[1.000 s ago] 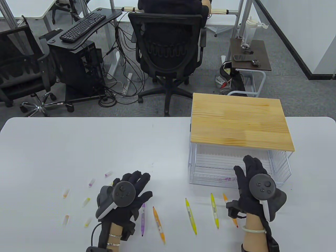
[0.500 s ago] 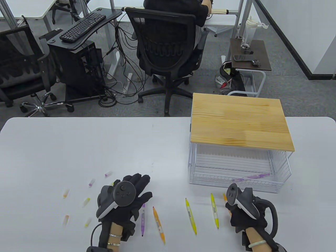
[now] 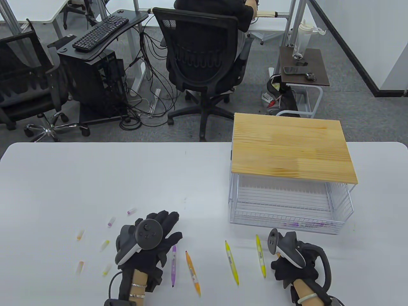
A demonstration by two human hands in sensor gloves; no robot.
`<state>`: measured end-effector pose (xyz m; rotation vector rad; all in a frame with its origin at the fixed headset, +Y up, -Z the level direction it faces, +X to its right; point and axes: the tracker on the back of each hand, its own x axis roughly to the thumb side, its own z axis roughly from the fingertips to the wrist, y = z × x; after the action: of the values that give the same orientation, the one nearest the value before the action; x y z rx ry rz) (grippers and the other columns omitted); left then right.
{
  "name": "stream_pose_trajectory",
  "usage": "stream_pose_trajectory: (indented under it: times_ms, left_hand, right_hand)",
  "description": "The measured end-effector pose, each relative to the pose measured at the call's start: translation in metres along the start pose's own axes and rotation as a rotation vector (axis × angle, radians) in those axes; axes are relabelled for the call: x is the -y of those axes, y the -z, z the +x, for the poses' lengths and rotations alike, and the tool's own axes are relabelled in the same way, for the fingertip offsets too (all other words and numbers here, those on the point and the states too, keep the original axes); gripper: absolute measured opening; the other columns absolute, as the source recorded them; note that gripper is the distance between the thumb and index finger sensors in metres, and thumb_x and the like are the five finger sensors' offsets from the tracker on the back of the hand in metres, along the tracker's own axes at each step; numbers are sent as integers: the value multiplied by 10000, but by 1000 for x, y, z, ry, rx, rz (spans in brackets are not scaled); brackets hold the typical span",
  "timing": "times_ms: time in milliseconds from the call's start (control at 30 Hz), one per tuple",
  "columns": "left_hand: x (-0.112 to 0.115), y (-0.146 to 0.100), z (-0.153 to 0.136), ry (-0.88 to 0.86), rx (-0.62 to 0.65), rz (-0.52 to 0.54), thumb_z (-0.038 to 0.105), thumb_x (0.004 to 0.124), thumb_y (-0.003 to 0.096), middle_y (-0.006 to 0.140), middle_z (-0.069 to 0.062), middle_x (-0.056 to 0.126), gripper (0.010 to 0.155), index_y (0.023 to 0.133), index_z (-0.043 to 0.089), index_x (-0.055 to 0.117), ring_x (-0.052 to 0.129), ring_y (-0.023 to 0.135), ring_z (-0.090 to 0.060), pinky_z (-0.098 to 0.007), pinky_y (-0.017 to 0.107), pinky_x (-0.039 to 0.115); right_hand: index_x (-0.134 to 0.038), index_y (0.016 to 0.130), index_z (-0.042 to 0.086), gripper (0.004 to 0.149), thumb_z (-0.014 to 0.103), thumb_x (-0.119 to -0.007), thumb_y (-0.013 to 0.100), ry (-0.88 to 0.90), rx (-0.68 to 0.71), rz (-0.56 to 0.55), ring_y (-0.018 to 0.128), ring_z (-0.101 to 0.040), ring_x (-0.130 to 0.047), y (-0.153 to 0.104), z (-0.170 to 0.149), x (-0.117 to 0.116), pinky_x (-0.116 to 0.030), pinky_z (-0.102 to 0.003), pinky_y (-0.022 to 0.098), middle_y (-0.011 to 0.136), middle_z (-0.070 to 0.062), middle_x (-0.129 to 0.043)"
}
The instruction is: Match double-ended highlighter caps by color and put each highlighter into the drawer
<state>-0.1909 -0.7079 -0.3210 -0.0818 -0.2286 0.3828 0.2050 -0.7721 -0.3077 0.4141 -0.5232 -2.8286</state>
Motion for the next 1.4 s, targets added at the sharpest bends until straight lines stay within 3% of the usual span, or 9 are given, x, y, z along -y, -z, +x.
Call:
stream_pose_trajectory:
  times_ms: [433,700,833,1067,1400]
  left_hand:
    - [0,0,-1,3,-5,-2,575,680,474,1200,-86,595,672,1100,350,588,557,1085,-421,-682,758,326]
    - [-9,-5,-10,-3,-37,37,572,683,473,1194,-94,609,671,1098,344,596,566,1079,-427,-684,755,334]
    - [-18,-10,-22,-36,-63,77,566,685,475,1180,-104,636,667,1095,333,608,611,1059,-428,-686,751,367]
    - [-30,-17,-37,-2,-141,135,430,738,498,1071,-104,793,589,1062,279,665,823,916,-383,-650,718,518]
    - [-4,16,-25,193,-221,-6,414,801,461,1079,-49,784,650,1074,309,615,815,932,-346,-615,732,535]
  right_hand:
    - [-879,712,74,601,553,-778,363,27,3,16,1007,-517,-646,-1,1,-1,-468,-702,731,1165,-222,-581]
    - [-873,728,76,540,512,-801,417,96,26,25,1009,-526,-625,-2,-7,-2,-448,-709,728,1169,-226,-556]
    - [-851,825,108,493,463,-825,484,159,30,25,1005,-513,-653,-4,-20,1,-461,-713,721,1169,-187,-581]
    - [-805,903,132,489,416,-830,506,282,61,-143,958,-516,-733,-35,-40,34,-501,-712,707,1134,-185,-687]
    - [-750,946,214,486,410,-835,510,494,249,-259,867,-411,-859,-60,5,106,-590,-632,727,1028,-109,-822]
